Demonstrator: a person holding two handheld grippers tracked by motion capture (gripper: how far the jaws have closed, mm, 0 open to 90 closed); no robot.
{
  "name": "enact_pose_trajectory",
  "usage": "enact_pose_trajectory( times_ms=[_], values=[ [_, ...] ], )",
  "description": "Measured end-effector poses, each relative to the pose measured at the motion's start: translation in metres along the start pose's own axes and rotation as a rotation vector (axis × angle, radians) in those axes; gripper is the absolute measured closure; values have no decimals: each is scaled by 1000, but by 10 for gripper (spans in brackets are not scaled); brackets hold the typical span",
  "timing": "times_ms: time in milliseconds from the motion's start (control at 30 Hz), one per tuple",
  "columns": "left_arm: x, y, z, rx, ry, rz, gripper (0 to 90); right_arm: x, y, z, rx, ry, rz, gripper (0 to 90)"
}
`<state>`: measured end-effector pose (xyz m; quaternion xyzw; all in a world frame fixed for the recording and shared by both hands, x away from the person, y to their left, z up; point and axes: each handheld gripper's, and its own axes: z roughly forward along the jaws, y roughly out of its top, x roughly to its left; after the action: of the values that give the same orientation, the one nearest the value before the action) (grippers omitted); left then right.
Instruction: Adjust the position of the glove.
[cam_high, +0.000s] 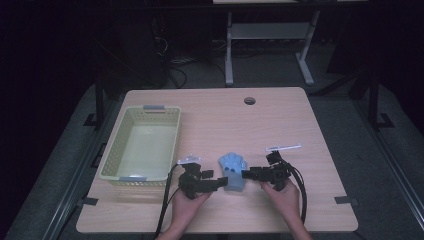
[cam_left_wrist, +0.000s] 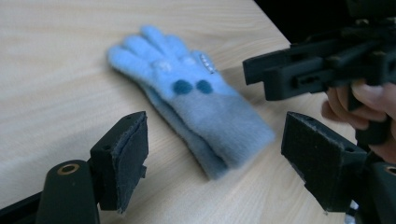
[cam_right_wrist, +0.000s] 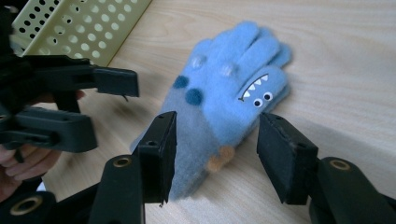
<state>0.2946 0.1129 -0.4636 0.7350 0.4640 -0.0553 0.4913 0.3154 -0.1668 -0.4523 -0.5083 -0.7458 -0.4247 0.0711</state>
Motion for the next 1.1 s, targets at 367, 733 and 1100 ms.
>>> enact_pose_trajectory(
  times_ms=[367,733,1100],
  values=[
    [12,2,16,59,-36,-147,343,-11,-2,4,7,69,105,487],
    [19,4,22,82,-93,-255,452,-21,-7,17,32,95,163,536],
    [19,0,25,91,-99,-252,581,-14,-12,20,42,128,195,531]
  ],
)
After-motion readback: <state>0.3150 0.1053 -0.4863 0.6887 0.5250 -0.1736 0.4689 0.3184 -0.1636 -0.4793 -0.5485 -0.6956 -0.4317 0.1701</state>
